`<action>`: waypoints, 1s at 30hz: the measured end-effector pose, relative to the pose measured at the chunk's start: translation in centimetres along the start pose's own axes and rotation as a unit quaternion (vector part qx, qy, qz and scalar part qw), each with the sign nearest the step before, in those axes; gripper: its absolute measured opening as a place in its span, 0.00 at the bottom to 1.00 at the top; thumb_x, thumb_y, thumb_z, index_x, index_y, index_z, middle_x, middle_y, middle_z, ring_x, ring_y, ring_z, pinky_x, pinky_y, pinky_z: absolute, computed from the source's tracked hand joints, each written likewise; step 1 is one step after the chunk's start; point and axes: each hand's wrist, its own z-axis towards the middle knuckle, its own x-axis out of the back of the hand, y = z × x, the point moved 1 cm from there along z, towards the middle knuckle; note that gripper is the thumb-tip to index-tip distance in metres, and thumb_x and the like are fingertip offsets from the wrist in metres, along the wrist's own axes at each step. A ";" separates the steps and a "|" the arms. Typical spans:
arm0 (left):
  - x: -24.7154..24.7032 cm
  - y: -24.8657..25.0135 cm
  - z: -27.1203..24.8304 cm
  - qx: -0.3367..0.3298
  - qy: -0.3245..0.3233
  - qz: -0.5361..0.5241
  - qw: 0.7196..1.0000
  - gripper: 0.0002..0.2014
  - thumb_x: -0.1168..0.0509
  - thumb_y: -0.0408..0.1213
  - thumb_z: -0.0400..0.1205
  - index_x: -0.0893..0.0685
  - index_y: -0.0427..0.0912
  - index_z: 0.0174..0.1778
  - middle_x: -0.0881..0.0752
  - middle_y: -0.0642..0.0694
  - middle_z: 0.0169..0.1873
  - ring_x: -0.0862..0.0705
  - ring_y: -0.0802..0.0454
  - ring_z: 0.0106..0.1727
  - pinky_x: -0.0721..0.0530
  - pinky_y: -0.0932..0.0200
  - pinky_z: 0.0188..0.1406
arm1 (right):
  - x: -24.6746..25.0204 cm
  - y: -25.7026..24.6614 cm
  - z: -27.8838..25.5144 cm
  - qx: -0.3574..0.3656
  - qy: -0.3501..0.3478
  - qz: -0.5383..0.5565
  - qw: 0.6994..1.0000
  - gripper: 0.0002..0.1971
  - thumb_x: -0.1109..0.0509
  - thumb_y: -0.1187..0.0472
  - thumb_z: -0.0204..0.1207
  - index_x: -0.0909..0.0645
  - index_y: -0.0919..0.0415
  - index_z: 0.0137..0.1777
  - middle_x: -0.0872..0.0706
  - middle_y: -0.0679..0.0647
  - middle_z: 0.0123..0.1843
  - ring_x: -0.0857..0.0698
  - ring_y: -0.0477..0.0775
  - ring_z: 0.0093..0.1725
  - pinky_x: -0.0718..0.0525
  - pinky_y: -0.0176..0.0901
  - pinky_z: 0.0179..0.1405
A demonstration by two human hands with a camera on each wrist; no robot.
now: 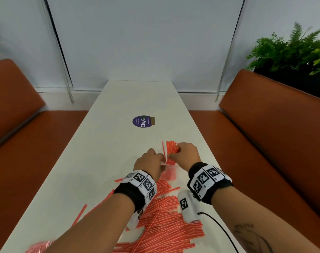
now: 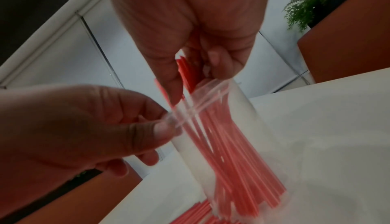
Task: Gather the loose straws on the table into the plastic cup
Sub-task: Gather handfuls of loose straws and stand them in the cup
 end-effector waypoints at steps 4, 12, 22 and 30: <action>0.5 0.5 -0.6 0.013 -0.023 -0.013 1.000 0.19 0.37 0.43 0.81 0.25 0.48 0.68 0.24 0.41 0.64 0.20 0.42 0.63 0.20 0.48 0.60 | 1.6 0.3 -1.3 -0.022 0.033 0.075 0.996 0.20 0.26 0.63 0.70 0.20 0.64 0.62 0.15 0.58 0.59 0.18 0.57 0.60 0.23 0.39 0.56; 2.9 2.3 -5.2 0.025 -0.010 -0.013 1.000 0.23 0.36 0.43 0.79 0.28 0.46 0.70 0.24 0.42 0.67 0.22 0.42 0.66 0.21 0.48 0.63 | 6.9 1.3 -5.9 0.047 0.057 0.117 0.990 0.25 0.27 0.68 0.71 0.27 0.58 0.69 0.20 0.58 0.63 0.18 0.56 0.58 0.21 0.41 0.53; 0.7 4.2 -15.9 -0.123 -0.208 0.107 0.964 0.16 0.32 0.40 0.76 0.19 0.49 0.60 0.19 0.52 0.62 0.20 0.52 0.62 0.25 0.60 0.53 | 4.1 4.8 -16.0 0.197 -0.319 -0.194 0.907 0.17 0.23 0.57 0.68 0.18 0.58 0.56 0.21 0.44 0.41 0.23 0.48 0.43 0.26 0.35 0.40; -3.9 3.3 -18.7 -0.165 -0.294 0.114 0.935 0.15 0.28 0.39 0.73 0.16 0.47 0.55 0.19 0.50 0.58 0.22 0.51 0.60 0.24 0.57 0.52 | 0.1 7.7 -18.2 0.200 -0.340 -0.255 0.883 0.28 0.21 0.55 0.66 0.27 0.57 0.64 0.21 0.52 0.64 0.21 0.55 0.60 0.24 0.43 0.52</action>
